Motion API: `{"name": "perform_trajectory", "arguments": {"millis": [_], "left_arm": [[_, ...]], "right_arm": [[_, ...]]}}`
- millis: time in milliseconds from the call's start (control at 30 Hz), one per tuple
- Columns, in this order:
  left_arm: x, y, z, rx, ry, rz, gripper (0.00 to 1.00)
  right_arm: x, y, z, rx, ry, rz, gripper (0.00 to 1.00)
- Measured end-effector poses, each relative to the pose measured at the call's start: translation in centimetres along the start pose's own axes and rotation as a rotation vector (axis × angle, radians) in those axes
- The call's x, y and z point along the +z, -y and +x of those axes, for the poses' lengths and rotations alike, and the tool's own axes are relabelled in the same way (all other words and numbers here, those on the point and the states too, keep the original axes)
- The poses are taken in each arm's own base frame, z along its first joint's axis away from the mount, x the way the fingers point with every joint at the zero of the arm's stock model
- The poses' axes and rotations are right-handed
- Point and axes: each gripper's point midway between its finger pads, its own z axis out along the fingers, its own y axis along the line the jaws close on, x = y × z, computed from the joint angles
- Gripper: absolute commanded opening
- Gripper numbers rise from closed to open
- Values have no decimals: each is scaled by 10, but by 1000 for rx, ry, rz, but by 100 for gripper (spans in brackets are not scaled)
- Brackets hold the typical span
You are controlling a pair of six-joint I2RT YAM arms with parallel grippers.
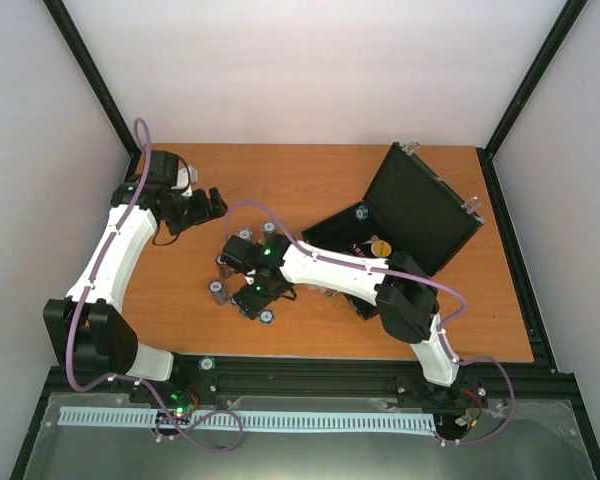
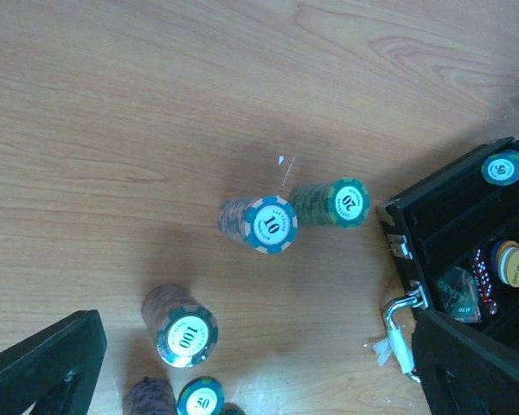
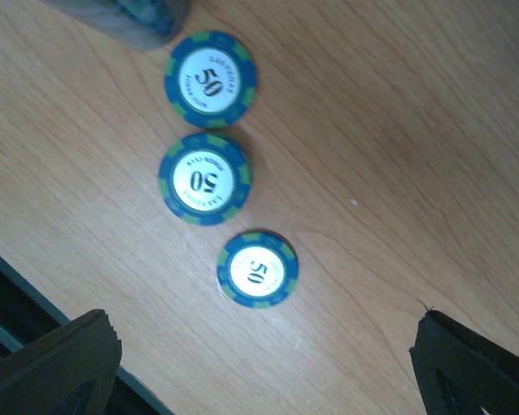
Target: Pack up texas hold em set
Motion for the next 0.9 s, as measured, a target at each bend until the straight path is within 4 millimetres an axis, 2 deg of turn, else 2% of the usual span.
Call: {"name": "perform_trajectory", "arguments": {"millis": [100, 233, 400, 700, 900], "left_arm": [[-1, -2, 3, -4, -14, -12, 100], [-5, -5, 2, 0, -11, -38, 100], [-8, -6, 3, -1, -16, -51, 100], [-15, -6, -1, 14, -7, -63, 100], [-15, -6, 0, 26, -10, -64, 100]], "right_arm": [[7, -8, -9, -46, 2, -26, 93], [29, -14, -21, -97, -15, -33, 92], [55, -18, -20, -137, -60, -43, 90], [71, -23, -13, -143, -107, -76, 83], [72, -29, -18, -133, -104, -100, 78]]}}
